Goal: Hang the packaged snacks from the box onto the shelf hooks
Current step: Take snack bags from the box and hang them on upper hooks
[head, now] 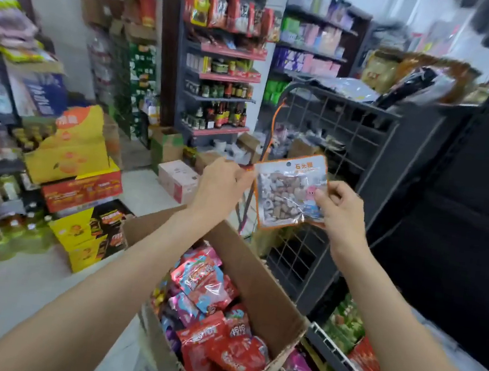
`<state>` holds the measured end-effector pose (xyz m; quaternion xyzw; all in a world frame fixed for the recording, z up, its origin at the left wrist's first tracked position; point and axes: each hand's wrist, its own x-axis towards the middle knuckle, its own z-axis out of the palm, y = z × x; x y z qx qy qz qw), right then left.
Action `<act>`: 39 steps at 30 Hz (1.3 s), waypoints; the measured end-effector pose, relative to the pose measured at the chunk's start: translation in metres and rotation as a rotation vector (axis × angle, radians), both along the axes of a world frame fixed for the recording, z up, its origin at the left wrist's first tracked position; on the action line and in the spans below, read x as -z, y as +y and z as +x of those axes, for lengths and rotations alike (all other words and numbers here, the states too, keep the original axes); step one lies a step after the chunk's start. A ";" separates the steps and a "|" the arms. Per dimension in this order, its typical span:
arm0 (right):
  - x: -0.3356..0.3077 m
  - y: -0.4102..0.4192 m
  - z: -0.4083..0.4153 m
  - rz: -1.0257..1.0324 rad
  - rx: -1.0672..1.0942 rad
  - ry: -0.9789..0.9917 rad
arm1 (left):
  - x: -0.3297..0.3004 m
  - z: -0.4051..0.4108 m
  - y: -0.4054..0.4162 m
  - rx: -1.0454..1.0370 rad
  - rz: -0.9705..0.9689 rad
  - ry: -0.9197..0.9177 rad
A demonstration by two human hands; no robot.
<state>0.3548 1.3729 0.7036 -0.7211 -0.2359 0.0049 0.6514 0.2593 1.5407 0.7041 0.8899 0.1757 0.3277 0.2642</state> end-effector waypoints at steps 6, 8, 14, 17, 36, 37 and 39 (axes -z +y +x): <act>-0.069 -0.079 -0.011 0.164 0.091 -0.097 | -0.077 0.021 -0.074 0.259 -0.081 -0.138; -0.085 -0.111 -0.011 0.194 0.126 -0.146 | -0.099 0.032 -0.103 0.313 -0.069 -0.208; -0.125 -0.214 -0.016 0.109 0.193 -0.376 | -0.147 0.056 -0.206 0.465 -0.035 -0.330; -0.147 -0.257 -0.013 0.078 0.314 -0.456 | -0.169 0.073 -0.255 0.524 -0.036 -0.349; -0.208 -0.351 0.044 -0.037 0.675 -0.424 | -0.219 0.083 -0.351 0.432 0.148 -0.490; -0.209 -0.351 0.043 -0.052 0.688 -0.412 | -0.220 0.083 -0.350 0.427 0.154 -0.487; -0.209 -0.351 0.044 -0.090 0.710 -0.414 | -0.220 0.081 -0.348 0.423 0.168 -0.485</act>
